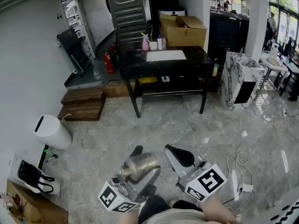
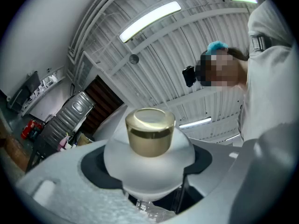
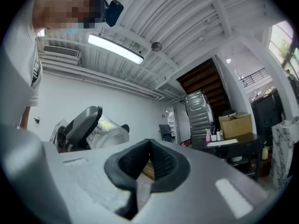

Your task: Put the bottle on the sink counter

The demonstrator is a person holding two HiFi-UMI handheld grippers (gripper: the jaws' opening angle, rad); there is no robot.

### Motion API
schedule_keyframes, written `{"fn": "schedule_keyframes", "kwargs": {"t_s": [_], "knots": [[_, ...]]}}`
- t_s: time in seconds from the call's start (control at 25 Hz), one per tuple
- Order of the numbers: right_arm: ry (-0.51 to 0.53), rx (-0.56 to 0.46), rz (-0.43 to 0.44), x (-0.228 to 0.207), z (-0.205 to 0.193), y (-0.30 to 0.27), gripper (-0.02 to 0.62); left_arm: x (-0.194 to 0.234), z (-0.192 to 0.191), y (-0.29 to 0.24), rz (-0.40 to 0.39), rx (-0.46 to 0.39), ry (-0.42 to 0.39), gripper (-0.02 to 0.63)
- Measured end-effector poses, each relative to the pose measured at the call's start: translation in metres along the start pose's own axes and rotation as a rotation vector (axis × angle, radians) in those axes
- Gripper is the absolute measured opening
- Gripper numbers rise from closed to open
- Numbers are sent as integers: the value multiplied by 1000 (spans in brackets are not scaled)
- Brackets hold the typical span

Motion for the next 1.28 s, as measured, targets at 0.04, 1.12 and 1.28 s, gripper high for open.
{"fn": "schedule_keyframes", "kwargs": {"t_s": [0.04,1.12,1.28], "knots": [[0,3,5,0,-1,-2,3,5,-1,0,1,-5,17,339],[-92,-3,-14,-64,1,-82,3,115,-25,-38,58,-4,63,337],[-74,9,-27,-97,9,-126,3,163,-40,-64,53,-16,94,338]]}}
Point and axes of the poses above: the fingertips, and each gripper's own axes: y backward along the fingers, x to its left, z out of its top, the point moved 1 cm from there along y, backward along the fingers, and after that the axes turned 14 degrees about -y, right-handed, at the moved point
